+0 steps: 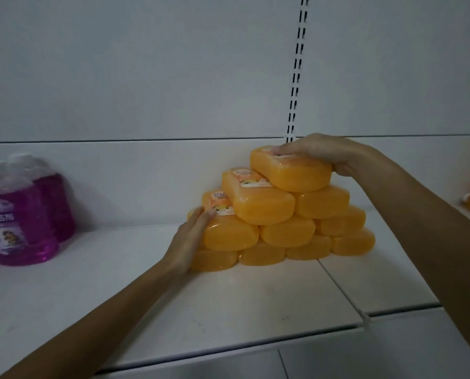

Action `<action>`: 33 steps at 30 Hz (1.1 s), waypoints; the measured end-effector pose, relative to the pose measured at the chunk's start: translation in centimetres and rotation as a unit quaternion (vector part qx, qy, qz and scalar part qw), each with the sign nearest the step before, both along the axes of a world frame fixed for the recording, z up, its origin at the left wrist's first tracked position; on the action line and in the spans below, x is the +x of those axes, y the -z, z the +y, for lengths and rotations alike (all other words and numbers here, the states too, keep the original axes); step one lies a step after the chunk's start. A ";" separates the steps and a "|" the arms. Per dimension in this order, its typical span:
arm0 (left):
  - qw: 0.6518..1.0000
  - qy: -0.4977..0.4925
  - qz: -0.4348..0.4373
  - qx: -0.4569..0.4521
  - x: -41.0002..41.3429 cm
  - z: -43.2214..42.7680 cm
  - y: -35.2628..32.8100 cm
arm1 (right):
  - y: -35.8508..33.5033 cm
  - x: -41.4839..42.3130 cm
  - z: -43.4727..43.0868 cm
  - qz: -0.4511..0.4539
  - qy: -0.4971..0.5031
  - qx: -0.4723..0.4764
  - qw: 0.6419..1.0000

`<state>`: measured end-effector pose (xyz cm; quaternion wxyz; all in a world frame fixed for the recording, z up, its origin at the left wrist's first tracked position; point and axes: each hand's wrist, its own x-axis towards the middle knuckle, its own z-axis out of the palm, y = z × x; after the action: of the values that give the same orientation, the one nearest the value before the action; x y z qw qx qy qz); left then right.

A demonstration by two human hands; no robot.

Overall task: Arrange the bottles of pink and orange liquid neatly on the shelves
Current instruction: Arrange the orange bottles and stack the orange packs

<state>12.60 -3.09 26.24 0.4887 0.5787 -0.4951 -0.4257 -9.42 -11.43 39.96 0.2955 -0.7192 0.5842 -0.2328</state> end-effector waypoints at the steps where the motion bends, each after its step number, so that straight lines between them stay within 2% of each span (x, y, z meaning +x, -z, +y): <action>1: 1.000 -0.005 0.007 -0.002 -0.1 -0.2 0.1 | -0.1 -0.1 -0.2 -0.012 -0.003 0.002 1.000; 8: 0.999 -0.031 0.011 0.002 -2.7 -1.3 0.3 | -0.1 -1.7 -1.8 -0.030 -0.005 0.001 1.000; 18: 0.999 -0.045 0.008 -0.008 -11.1 -3.1 0.4 | 0.4 -9.4 -3.6 -0.056 0.013 0.004 0.998; 24: 0.998 -0.051 -0.036 -0.003 -14.0 -3.6 -0.1 | 0.6 -12.9 -4.3 -0.072 0.012 0.008 0.997; 25: 0.997 -0.051 -0.057 -0.009 -13.9 -3.6 -0.2 | 0.7 -13.1 -4.5 -0.080 0.016 0.009 0.997; 27: 0.984 -0.074 -0.159 -0.039 -13.7 -3.7 -0.3 | 0.8 -13.4 -4.6 -0.091 0.020 0.005 0.996; 28: 0.970 -0.110 -0.209 -0.067 -13.7 -3.8 -0.7 | 0.7 -13.4 -4.6 -0.095 0.022 -0.001 0.995; 30: 0.940 -0.171 -0.254 -0.148 -14.4 -3.6 -2.4 | 0.6 -13.4 -4.5 -0.109 0.024 -0.011 0.994; 33: 0.923 -0.125 -0.292 -0.220 -17.2 -3.5 -5.7 | 0.4 -13.3 -4.1 -0.133 0.026 -0.012 0.991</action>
<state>-4.62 -6.56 31.89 0.4867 0.6125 -0.6205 -0.0543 -22.70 -15.56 39.59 0.3560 -0.6701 0.5552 -0.3406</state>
